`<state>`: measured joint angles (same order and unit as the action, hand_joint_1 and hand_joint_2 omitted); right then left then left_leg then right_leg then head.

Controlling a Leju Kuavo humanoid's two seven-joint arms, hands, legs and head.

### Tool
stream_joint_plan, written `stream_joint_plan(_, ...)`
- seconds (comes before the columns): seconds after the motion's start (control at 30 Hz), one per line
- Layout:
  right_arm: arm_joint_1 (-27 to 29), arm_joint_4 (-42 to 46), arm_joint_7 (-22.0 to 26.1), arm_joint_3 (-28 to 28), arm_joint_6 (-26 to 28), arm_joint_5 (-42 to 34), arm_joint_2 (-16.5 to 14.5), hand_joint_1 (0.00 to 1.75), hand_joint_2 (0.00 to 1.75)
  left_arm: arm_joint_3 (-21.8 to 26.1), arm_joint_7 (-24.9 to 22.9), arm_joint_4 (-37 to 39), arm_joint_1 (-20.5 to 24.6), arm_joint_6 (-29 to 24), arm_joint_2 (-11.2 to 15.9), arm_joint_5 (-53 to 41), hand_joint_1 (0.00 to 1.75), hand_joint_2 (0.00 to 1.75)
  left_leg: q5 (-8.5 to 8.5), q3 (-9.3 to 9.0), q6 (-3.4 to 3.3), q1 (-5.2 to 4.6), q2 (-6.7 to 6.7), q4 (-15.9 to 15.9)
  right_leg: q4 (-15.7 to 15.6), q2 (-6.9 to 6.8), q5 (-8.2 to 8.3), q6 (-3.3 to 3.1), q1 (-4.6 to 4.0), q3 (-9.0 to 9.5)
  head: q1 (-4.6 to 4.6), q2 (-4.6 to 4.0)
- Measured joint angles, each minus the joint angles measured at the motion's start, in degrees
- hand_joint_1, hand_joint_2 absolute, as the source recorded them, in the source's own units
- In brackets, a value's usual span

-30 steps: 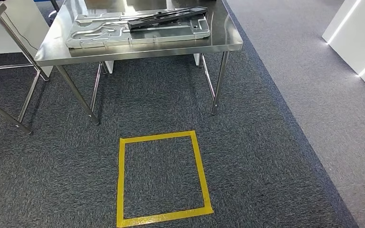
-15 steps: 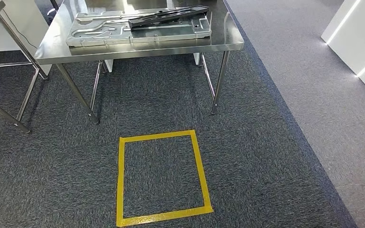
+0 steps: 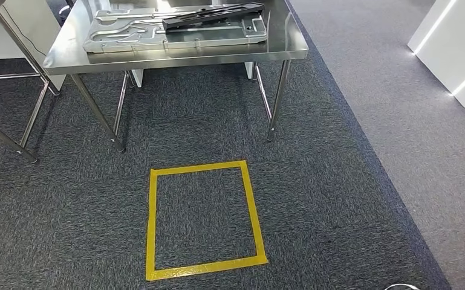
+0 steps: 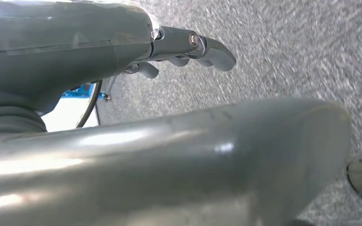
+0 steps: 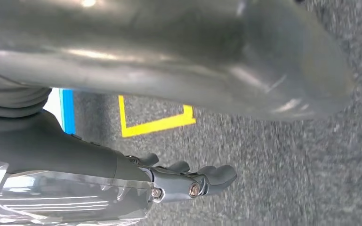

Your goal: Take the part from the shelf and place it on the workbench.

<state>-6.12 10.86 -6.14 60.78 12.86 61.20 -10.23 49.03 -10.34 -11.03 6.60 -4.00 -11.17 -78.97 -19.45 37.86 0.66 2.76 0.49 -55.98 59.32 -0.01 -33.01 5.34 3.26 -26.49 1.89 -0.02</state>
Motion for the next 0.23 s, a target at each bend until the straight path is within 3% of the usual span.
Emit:
stream_joint_plan(0.03, -0.12, 0.00, -0.02, 0.00, 0.05, -0.01, -0.04, 0.00, 0.00, 0.01, -0.06, -0.02, 0.05, 0.00, 0.01, -0.09, 0.00, 0.00, 0.18, 0.45, 0.68, 0.13, -0.06, -0.58, -2.19, 0.12, 0.84, -0.12, 0.13, 1.20, -0.01, 0.00)
stream_joint_plan(0.07, -0.24, -0.01, -0.05, 0.00, 0.09, -0.01, -0.07, 0.00, 0.00, 0.01, -0.11, -0.04, 0.09, 0.00, 0.00, -0.15, 0.00, 0.00, 0.50, 0.77, 1.36, 0.18, -0.12, -0.95, -2.90, 0.27, 1.10, -0.77, 0.02, 1.43, -0.01, 0.00)
stream_joint_plan(0.13, -0.27, 0.01, -0.09, 0.00, 0.14, -0.02, -0.01, 0.00, 0.00, 0.02, -0.17, -0.05, -0.04, 0.01, -0.09, -0.22, 0.00, 0.00, 1.50, 0.94, 2.53, 0.37, -0.13, -0.65, -1.91, 0.50, 1.51, -2.80, -0.48, 0.09, -0.01, 0.00)
stream_joint_plan(0.17, -0.32, 0.01, -0.14, 0.00, 0.14, -0.02, 0.04, 0.00, 0.00, 0.02, -0.18, -0.04, -0.16, 0.02, -0.11, -0.21, 0.00, 0.00, 1.48, 1.23, 2.89, 0.58, -0.11, -0.55, -1.79, 0.45, 1.84, -3.64, -0.60, -0.51, 0.01, 0.00)
stream_joint_plan(0.2, -0.33, 0.01, -0.16, 0.01, 0.14, -0.03, 0.05, 0.00, 0.00, 0.02, -0.19, -0.02, -0.29, 0.02, -0.11, -0.21, 0.00, 0.00, 0.33, 1.75, 3.00, 0.73, -0.09, -1.14, -1.78, 0.33, 2.37, -4.30, -0.69, -1.18, 0.01, 0.00)
stream_joint_plan(0.23, -0.31, 0.01, -0.19, 0.01, 0.14, -0.03, 0.06, 0.00, 0.00, 0.02, -0.20, -0.01, -0.40, 0.01, -0.11, -0.20, 0.00, 0.00, -0.18, 2.01, 3.06, 0.84, -0.08, -1.39, -1.82, 0.25, 2.70, -4.66, -0.69, -1.52, 0.03, 0.00)
